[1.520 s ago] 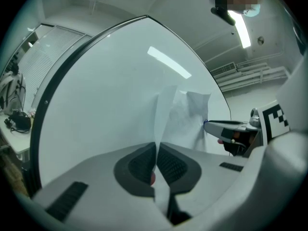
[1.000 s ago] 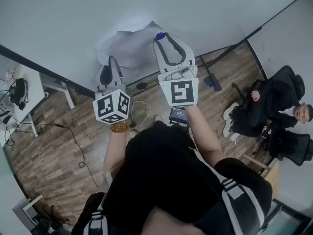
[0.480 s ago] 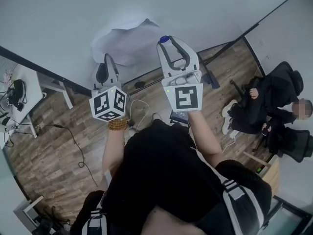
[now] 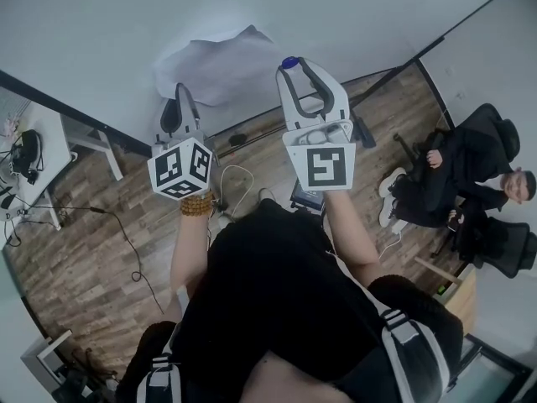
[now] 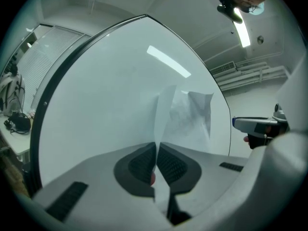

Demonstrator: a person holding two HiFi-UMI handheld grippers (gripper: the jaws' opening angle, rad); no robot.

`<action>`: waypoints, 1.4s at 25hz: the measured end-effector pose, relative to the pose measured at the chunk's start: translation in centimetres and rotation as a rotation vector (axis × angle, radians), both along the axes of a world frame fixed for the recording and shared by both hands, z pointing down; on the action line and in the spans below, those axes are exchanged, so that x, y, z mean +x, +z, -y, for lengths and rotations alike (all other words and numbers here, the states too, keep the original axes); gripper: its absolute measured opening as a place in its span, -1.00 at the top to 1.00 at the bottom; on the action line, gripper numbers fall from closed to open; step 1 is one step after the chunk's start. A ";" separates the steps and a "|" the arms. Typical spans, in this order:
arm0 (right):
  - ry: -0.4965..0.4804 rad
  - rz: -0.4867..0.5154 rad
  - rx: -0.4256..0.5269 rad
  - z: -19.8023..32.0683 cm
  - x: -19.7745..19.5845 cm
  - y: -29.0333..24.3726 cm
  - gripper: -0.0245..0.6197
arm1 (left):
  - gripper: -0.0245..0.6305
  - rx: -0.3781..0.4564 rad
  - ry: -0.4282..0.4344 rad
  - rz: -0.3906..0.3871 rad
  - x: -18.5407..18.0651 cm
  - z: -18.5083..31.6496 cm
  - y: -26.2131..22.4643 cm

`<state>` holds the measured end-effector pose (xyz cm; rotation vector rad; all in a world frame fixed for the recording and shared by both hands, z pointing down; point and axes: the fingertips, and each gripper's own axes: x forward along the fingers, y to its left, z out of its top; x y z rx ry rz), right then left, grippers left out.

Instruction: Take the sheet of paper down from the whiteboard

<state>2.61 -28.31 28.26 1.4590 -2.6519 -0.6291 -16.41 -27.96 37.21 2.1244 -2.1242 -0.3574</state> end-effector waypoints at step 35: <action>-0.136 0.052 -0.086 -7.3 -4.1 2.6 0.56 | 0.90 -0.107 -0.001 0.069 0.2 -10.2 1.3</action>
